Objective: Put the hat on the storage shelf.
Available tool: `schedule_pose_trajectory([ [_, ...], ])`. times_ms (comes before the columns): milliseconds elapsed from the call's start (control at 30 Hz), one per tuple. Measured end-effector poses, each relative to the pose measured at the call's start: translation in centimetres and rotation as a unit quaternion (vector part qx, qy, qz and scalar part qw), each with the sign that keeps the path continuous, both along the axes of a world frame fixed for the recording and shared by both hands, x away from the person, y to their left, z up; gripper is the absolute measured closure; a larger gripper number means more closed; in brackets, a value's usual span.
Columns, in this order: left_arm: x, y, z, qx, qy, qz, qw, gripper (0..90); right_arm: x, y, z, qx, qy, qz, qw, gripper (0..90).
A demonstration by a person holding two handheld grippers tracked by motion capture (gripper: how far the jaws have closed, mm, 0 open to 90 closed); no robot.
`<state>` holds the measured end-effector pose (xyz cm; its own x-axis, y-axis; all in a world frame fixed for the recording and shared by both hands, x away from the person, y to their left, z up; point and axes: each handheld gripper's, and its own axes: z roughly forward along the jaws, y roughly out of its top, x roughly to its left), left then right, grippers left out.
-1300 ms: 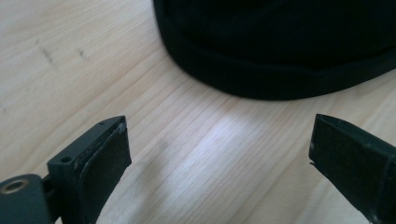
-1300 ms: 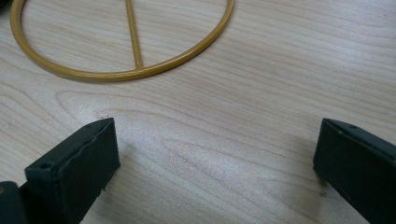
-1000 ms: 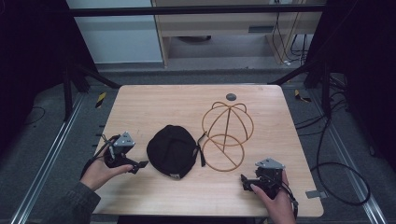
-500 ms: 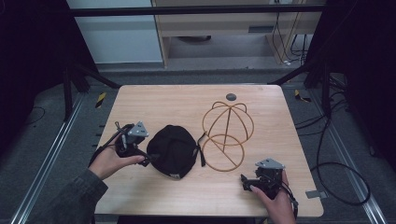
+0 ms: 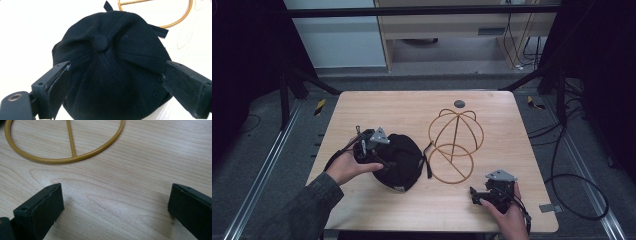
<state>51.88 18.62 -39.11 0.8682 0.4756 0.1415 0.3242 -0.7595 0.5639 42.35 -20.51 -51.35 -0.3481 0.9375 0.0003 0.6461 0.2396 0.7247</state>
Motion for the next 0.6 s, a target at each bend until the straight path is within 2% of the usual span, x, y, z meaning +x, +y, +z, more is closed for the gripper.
schedule_pose_trajectory([
  [233, 1.4, -1.0, 0.2, 0.003, 0.003, 0.003, 1.0000, 16.0, 0.0, 0.0, 0.0, 0.000, 0.000, 0.000, 1.0000, 0.4],
  [333, 1.9, -1.4, 0.2, 0.011, 0.006, 0.003, 0.9999, 22.9, 0.0, 0.0, 0.0, -0.001, 0.000, -0.001, 1.0000, 0.4],
  [367, 2.4, -1.4, 0.1, 0.004, 0.018, 0.004, 0.9998, 26.4, 0.0, 0.0, 0.0, -0.001, 0.000, -0.001, 1.0000, 0.4],
  [467, 3.1, -1.5, -0.1, -0.002, 0.033, 0.007, 0.9994, 33.0, 0.0, 0.0, 0.0, -0.001, 0.000, -0.001, 1.0000, 0.4],
  [600, 3.5, -1.8, -0.4, 0.007, 0.034, 0.006, 0.9994, 42.9, 0.0, 0.0, 0.0, -0.001, 0.000, -0.001, 1.0000, 0.4],
])
